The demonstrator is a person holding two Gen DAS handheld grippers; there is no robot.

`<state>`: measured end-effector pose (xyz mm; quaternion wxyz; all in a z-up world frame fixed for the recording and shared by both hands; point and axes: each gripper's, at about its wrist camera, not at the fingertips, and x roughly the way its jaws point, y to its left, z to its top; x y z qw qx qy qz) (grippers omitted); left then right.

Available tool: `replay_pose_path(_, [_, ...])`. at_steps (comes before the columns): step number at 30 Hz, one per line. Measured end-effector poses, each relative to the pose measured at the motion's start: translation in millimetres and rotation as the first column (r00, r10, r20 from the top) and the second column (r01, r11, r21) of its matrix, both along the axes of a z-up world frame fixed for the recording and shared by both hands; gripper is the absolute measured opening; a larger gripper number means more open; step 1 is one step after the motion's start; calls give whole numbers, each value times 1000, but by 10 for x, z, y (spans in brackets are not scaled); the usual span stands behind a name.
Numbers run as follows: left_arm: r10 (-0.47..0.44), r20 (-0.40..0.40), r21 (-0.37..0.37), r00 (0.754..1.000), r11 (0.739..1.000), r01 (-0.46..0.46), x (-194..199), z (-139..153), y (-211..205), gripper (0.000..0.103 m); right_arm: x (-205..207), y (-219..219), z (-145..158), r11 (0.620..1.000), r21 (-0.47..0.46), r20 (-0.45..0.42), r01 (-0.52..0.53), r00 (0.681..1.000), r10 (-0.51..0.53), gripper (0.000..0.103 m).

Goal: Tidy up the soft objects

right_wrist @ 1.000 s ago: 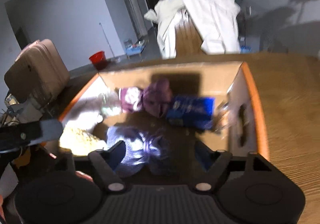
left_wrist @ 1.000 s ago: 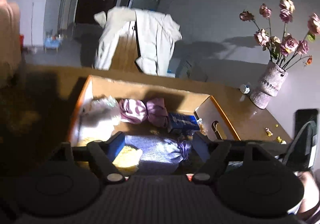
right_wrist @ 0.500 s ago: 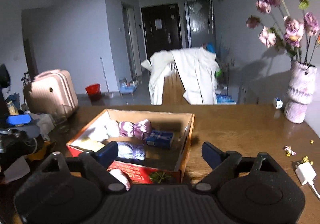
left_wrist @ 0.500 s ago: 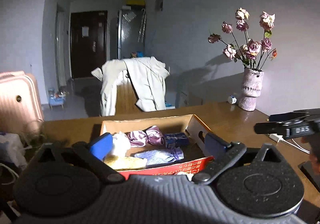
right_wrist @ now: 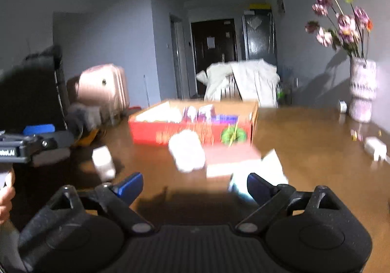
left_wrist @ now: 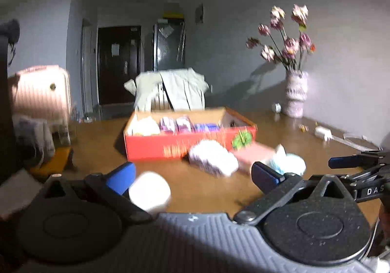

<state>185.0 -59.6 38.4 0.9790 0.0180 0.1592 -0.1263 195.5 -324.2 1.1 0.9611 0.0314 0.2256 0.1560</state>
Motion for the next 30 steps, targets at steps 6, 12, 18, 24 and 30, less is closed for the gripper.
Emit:
replay_pose_path(6, [-38,-40,-31,998,999,37,-8,-106,7,103,-53,-90,-26,999,44,-26,30,999,-29,92])
replay_pose_path(12, [-28,-54,-23,998,999,27,161,-123,-33,103,291,-251,-46,992,31,-52,125,991,-124,92])
replay_pose_path(18, [-7,-78,-3,997,1000,7,398,-174,-115,103,899,-517,-149,979,56,-131,197,973,-188,86])
replay_pose_path(24, [-13,-125,-24,992,1000,10,627,-222,-160,103,1293,-582,-342,973,61,-211,225,955,-207,67])
replay_pose_path(30, [-63,-152,-30,986,998,59,658,-292,-227,103,1084,-368,-407,987,105,-232,124,968,-97,63])
